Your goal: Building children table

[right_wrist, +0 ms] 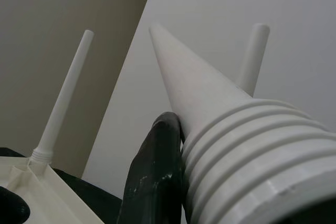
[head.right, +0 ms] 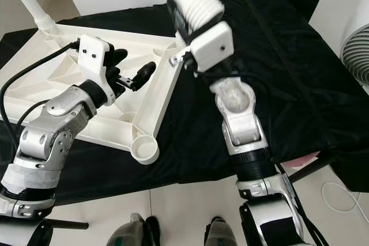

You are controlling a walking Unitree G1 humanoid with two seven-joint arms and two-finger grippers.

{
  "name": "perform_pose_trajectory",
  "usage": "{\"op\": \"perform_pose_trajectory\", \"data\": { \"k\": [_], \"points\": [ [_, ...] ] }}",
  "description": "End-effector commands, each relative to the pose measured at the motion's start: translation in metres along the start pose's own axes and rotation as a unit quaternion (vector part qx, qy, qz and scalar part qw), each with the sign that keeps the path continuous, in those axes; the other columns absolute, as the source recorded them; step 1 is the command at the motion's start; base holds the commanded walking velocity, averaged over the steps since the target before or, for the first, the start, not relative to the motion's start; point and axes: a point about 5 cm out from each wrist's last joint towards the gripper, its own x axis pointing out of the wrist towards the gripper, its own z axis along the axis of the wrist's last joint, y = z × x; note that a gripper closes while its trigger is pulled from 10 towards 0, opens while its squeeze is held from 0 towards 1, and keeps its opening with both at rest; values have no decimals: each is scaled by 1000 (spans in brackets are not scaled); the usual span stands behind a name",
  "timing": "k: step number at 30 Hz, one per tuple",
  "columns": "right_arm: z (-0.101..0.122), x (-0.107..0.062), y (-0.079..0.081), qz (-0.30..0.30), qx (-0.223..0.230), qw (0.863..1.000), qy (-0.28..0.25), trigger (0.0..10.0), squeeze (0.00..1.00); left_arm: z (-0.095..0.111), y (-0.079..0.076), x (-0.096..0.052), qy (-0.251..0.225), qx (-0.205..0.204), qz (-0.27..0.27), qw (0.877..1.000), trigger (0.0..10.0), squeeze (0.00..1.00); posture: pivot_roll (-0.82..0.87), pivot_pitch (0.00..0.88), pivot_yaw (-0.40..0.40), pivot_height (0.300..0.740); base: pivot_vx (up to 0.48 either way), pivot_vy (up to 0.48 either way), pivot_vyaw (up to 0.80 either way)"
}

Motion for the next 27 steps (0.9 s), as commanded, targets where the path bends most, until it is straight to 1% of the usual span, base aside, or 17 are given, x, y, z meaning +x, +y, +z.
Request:
{"op": "perform_pose_trajectory", "data": {
  "k": [1,3,4,9,11,12,14,15,16,17,18,19,20,22,23,25,27],
  "points": [
    [-1,-8,9,10,1,1000,11,10000,0,-16,11,-3,48,8,15,999,10000,867,-71,142,119,740,0,0,0],
    [-1,-8,9,10,1,1000,11,10000,0,-16,11,-3,48,8,15,999,10000,867,-71,142,119,740,0,0,0],
    [-5,-14,11,11,1,1000,23,10000,0,-21,14,-4,65,4,19,998,10000,1000,-71,142,119,740,0,0,0],
    [-9,-25,17,13,4,999,43,10000,0,-25,18,-4,82,-16,20,996,10000,1000,-84,150,110,740,0,0,0],
    [-11,-32,21,16,6,998,55,10000,0,-26,22,-4,93,-2,27,995,10000,1000,-87,150,110,740,0,0,0],
    [-14,-39,24,19,9,998,66,10000,0,-27,26,-3,103,14,35,994,10000,929,-89,152,108,740,0,0,0],
    [-14,-39,24,19,9,998,66,10000,0,-27,26,-3,103,14,35,994,10000,929,-89,152,108,740,0,0,0],
    [-16,-45,27,23,11,997,77,10000,0,-28,31,-2,109,18,42,993,10000,0,-92,151,104,740,0,0,0],
    [-16,-45,27,23,11,997,77,10000,0,-28,31,-2,109,18,42,993,10000,0,-92,151,104,740,0,0,0],
    [-19,-54,33,34,11,995,91,10000,0,-24,37,2,109,-18,56,992,10000,0,-92,152,104,740,0,0,0],
    [-19,-54,33,34,11,995,91,10000,0,-24,37,2,109,-18,56,992,10000,0,-92,152,104,740,0,0,0],
    [-20,-60,37,44,10,994,101,10000,0,-20,40,5,105,-68,62,990,10000,0,-95,153,104,740,0,0,0],
    [-20,-60,37,44,10,994,101,10000,0,-20,40,5,105,-68,62,990,10000,0,-95,153,104,740,0,0,0],
    [-21,-69,43,59,8,992,114,10000,0,-12,40,10,106,-170,49,978,10000,0,-97,152,104,740,0,0,0],
    [-21,-69,43,59,8,992,114,10000,0,-12,40,10,106,-170,49,978,10000,0,-97,152,104,740,0,0,0],
    [-22,-73,45,65,7,991,119,10000,0,-9,37,13,111,-232,28,966,10000,0,-96,152,102,740,0,0,0],
    [-22,-74,46,68,5,990,122,10000,0,-8,34,14,117,-256,16,960,10000,0,-96,150,102,740,0,0,0]
  ]
}}
